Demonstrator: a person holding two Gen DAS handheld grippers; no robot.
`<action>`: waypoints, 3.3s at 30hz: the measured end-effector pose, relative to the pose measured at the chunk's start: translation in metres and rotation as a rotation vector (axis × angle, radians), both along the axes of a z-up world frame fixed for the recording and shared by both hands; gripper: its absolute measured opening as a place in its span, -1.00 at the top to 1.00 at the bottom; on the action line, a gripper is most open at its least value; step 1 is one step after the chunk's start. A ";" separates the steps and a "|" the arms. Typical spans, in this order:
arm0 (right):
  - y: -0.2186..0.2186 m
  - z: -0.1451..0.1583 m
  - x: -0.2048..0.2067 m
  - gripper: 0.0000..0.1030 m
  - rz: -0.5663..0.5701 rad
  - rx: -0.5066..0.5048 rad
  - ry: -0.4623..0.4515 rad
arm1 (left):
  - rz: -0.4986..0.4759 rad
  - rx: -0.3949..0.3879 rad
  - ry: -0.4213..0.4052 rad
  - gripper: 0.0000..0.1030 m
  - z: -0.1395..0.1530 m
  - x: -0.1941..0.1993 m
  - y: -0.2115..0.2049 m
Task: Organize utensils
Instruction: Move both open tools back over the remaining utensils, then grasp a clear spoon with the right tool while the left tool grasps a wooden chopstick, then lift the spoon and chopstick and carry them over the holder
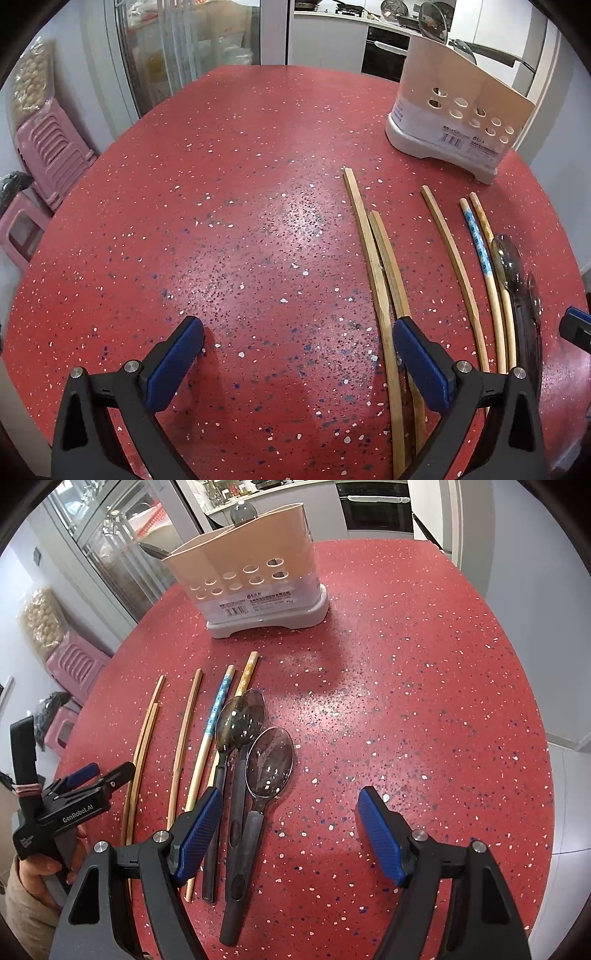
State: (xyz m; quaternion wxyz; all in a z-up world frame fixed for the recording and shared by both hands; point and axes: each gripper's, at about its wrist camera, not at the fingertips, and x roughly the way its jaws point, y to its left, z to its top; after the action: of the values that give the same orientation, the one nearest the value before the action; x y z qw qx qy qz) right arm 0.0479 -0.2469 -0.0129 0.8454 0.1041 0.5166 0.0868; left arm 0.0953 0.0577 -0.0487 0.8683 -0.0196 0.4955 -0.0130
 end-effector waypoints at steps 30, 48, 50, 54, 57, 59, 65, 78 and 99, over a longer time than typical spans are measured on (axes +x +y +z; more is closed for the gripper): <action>0.036 -0.017 0.008 0.12 0.048 -0.278 0.129 | -0.182 0.056 0.022 -0.70 0.012 0.017 -0.051; 0.008 0.003 0.002 0.76 0.096 -0.013 0.042 | -0.213 -0.133 -0.060 0.39 0.037 -0.018 -0.038; 0.004 0.014 -0.001 0.76 0.101 0.012 0.011 | -0.197 -0.150 -0.089 0.39 0.046 -0.021 -0.030; 0.000 0.035 0.001 0.76 0.108 0.059 -0.050 | -0.180 -0.178 -0.149 0.39 0.072 -0.018 -0.024; -0.005 0.052 0.007 0.76 0.103 0.079 -0.093 | -0.172 -0.206 -0.200 0.39 0.094 -0.017 -0.023; -0.005 0.063 0.009 0.76 0.099 0.096 -0.114 | -0.166 -0.223 -0.237 0.39 0.109 -0.014 -0.023; -0.013 0.090 0.023 0.76 0.101 0.111 -0.184 | -0.178 -0.274 -0.330 0.39 0.153 0.007 -0.034; -0.028 0.134 0.096 0.76 0.089 0.115 -0.315 | -0.169 -0.328 -0.487 0.39 0.208 0.094 -0.078; -0.009 0.123 0.203 0.76 0.110 0.095 -0.560 | -0.001 -0.243 -0.675 0.39 0.173 0.187 -0.105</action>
State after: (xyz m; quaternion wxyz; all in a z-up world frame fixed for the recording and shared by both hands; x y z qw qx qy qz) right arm 0.2511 -0.2559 0.1099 0.9433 0.0876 0.2631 0.1822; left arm 0.2824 -0.0475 0.1246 0.9743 -0.1174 0.1756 -0.0779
